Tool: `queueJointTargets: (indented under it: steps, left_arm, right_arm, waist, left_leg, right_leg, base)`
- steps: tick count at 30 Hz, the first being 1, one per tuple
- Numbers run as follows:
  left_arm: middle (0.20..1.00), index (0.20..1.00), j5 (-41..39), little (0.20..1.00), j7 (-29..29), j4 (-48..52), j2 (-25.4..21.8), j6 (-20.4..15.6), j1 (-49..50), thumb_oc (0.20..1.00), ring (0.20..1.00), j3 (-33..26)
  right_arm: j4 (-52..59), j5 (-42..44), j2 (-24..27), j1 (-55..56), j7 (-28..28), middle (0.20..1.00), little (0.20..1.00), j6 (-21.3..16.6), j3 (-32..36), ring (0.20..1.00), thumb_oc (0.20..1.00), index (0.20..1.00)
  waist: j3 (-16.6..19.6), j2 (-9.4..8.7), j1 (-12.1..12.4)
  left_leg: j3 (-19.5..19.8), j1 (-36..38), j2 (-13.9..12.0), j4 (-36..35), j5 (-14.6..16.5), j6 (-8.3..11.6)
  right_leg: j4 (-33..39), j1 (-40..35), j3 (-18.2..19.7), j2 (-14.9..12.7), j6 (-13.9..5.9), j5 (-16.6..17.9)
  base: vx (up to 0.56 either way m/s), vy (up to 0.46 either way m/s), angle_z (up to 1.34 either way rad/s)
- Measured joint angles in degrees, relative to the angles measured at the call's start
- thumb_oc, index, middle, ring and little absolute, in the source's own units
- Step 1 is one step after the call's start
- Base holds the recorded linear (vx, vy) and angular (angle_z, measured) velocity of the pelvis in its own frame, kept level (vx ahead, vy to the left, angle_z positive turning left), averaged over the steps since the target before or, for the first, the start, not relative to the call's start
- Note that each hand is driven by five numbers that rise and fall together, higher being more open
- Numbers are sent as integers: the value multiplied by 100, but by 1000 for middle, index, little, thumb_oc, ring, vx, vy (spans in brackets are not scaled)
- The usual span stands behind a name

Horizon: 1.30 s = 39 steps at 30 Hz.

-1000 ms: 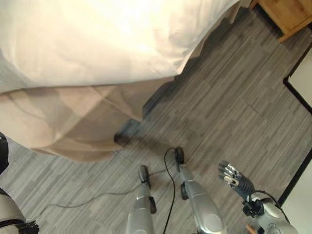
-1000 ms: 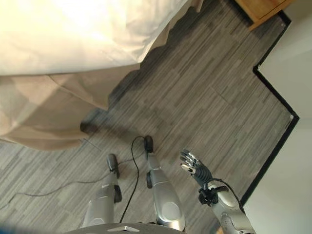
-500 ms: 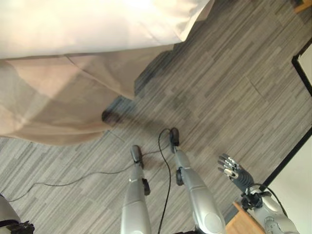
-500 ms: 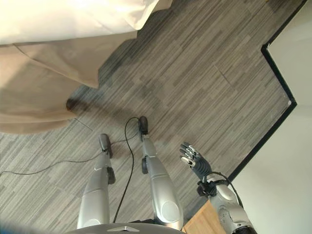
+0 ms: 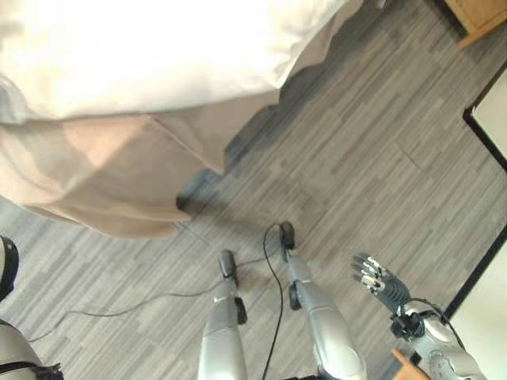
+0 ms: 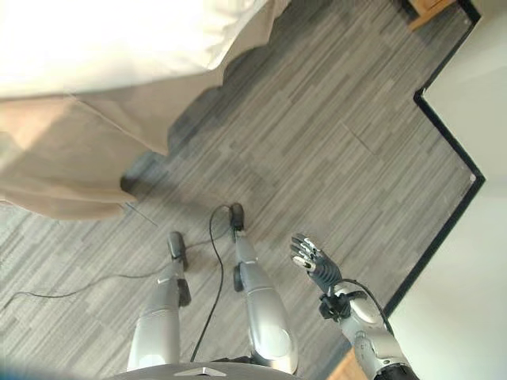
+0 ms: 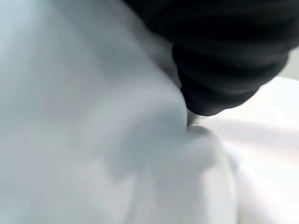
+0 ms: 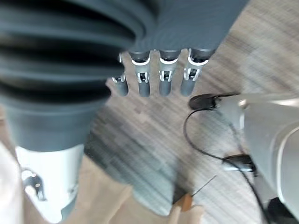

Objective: Making the bed.

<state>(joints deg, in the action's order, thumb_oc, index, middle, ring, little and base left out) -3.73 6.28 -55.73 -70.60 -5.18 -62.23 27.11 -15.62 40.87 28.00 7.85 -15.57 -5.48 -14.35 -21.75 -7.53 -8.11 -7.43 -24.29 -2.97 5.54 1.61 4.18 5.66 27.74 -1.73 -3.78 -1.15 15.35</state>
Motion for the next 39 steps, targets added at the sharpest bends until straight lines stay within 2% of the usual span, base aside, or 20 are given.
queueJointTargets:
  steps: [2,3,4,5,6,7,8,9,12,14,15,16,17,23,28,31,34,36,37,39]
  left_arm:
    - [200,200,38,200,-100,645,172,-34,1354,200,200,-545]
    - [200,200,60,200,-149,1459,357,-158,2710,200,200,-1381]
    - [200,200,65,200,-205,1570,484,-137,3118,200,200,-1491]
    - [200,200,288,200,-198,2699,997,-92,5004,200,200,-2878]
    - [200,200,378,200,-137,3456,1958,-176,6610,200,200,-3748]
    - [200,200,512,200,-181,3459,2845,-259,7477,200,200,-4165]
    - [200,200,506,200,-203,3009,3353,-363,7535,200,200,-4017]
    - [200,200,508,200,-279,2626,3392,-370,7435,200,200,-3703]
    - [200,200,742,200,-368,962,3653,-239,6804,200,200,-2922]
    - [200,200,733,200,-380,586,3880,-215,6645,200,200,-2952]
    - [470,470,714,470,-383,416,4016,-227,6549,470,470,-2995]
    - [918,918,657,918,-388,168,4037,-275,6410,918,918,-3010]
    - [1000,1000,611,1000,-468,72,4114,-274,6360,1000,1000,-2969]
    - [1000,1000,397,1000,-830,519,4088,-310,6473,1000,1000,-2501]
    - [1000,1000,0,1000,-1249,2019,3398,-158,6720,1000,1000,-2153]
    - [1000,1000,-10,1000,-1750,4106,1948,99,7259,1000,1000,-1651]
    - [1000,1000,-436,1000,-2395,5298,818,300,7387,1000,1000,-1829]
    - [1000,1000,-774,1000,-2760,5567,291,327,7327,1000,1000,-1913]
    - [1000,1000,-916,1000,-2865,5573,252,330,7318,1000,1000,-1957]
    - [1000,1000,-1159,1000,-3112,6019,-370,490,7268,1000,1000,-1787]
  right_arm:
    - [-185,-55,8,2,-9,1000,1000,2,61,1000,1000,1000]
    - [-301,-62,28,139,-10,1000,1000,-19,220,1000,1000,1000]
    - [-375,-87,77,217,-5,1000,1000,-2,283,1000,1000,1000]
    - [-250,-282,-167,266,-11,1000,1000,52,509,1000,1000,1000]
    - [-127,-286,-361,418,-2,1000,1000,52,782,1000,1000,1000]
    - [-139,-408,-369,608,-138,1000,1000,75,975,1000,1000,1000]
    - [-505,-495,-216,1030,-105,1000,1000,44,1159,1000,1000,1000]
    - [-699,-599,-102,1036,-101,1000,1000,82,1121,1000,1000,1000]
    - [-764,-869,6,819,-118,1000,1000,123,1114,1000,1000,1000]
    - [-741,-954,-21,806,-125,1000,1000,125,1106,1000,1000,1000]
    - [-753,-962,-20,837,-116,1000,1000,125,1103,1000,1000,1000]
    - [-758,-967,-18,908,-113,1000,1000,129,1116,1000,1000,1000]
    - [-758,-986,-19,973,-115,1000,1000,140,1107,1000,1000,1000]
    - [-747,-1184,-16,1027,-111,1000,1000,141,1106,1000,1000,1000]
    - [-740,-1184,7,844,-105,1000,1000,137,1114,1000,1000,1000]
    - [-803,-1176,-1,801,-115,1000,1000,133,1103,1000,1000,1000]
    - [-807,-1171,16,834,-155,1000,1000,141,969,1000,1000,1000]
    - [-804,-1170,11,849,-264,1000,1000,147,858,1000,1000,1000]
    - [-813,-1169,11,832,-288,1000,1000,149,823,1000,1000,1000]
    - [-1031,-1157,13,733,-392,1000,1000,147,593,1000,1000,1000]
  waist:
    - [107,204,104]
    - [213,347,205]
    - [337,483,264]
    - [387,537,369]
    - [402,681,371]
    - [548,864,371]
    - [1308,971,421]
    - [1675,1044,496]
    - [2102,1133,344]
    - [2112,1099,293]
    - [2109,1068,253]
    - [2103,1078,219]
    - [2091,1092,214]
    - [1946,1198,237]
    - [1845,1164,403]
    - [1781,1040,484]
    - [1811,1059,537]
    - [1830,1050,546]
    - [1841,1074,559]
    - [1864,1087,545]
  left_leg:
    - [29,327,-13,-95,-7,-8]
    - [4,683,-27,-326,-8,-9]
    - [2,795,-29,-495,-24,-32]
    - [-74,1153,-14,-677,-28,-43]
    - [-155,1625,-40,-701,-12,-41]
    - [-143,2172,-49,-835,188,-49]
    - [-157,2456,-50,-941,298,-57]
    - [-153,2466,-43,-949,323,-89]
    - [-274,2729,29,-1043,272,-154]
    - [-296,2770,59,-1050,272,-154]
    - [-281,2765,91,-1035,272,-153]
    - [-271,2810,104,-1045,271,-153]
    - [-276,2864,118,-1044,271,-153]
    - [-151,3048,162,-1081,272,-153]
    - [-96,3087,130,-1081,248,-190]
    - [0,3117,136,-1081,221,-228]
    - [29,3161,140,-1083,209,-247]
    - [47,3155,138,-1083,202,-254]
    - [47,3163,141,-1082,201,-254]
    - [50,3217,143,-1082,200,-255]
  right_leg:
    - [0,-304,-59,15,-2,-40]
    - [3,-545,-82,35,-47,-92]
    - [2,-630,-141,35,-75,-116]
    - [-78,-833,-234,14,35,-333]
    - [-96,-1277,-163,33,-38,-411]
    - [2,-1817,-98,66,-86,-582]
    - [13,-2043,-150,78,-204,-903]
    - [11,-2013,-183,68,-205,-948]
    - [6,-2190,-96,15,-233,-888]
    - [6,-2208,-102,-8,-264,-867]
    - [10,-2209,-106,-45,-264,-867]
    - [10,-2231,-122,-57,-277,-858]
    - [21,-2280,-116,-73,-294,-848]
    - [33,-2515,-233,-134,-392,-914]
    - [39,-2595,-281,-121,-387,-916]
    - [35,-2646,-310,-124,-361,-935]
    - [39,-2733,-380,-157,-370,-943]
    - [38,-2741,-406,-158,-368,-941]
    - [37,-2747,-405,-160,-368,-940]
    - [37,-2799,-408,-156,-368,-939]
  base:
    - [61,5,4]
    - [184,24,30]
    - [243,24,10]
    - [289,42,-14]
    - [128,19,-42]
    - [170,26,-16]
    - [110,10,12]
    - [119,12,6]
    - [60,9,-24]
    - [43,1,-22]
    - [42,-7,-8]
    - [55,-13,0]
    - [38,-13,2]
    - [17,-22,12]
    - [9,-35,10]
    - [7,-35,11]
    - [9,-43,13]
    - [4,-31,5]
    - [0,-49,2]
    - [-1,-37,-1]
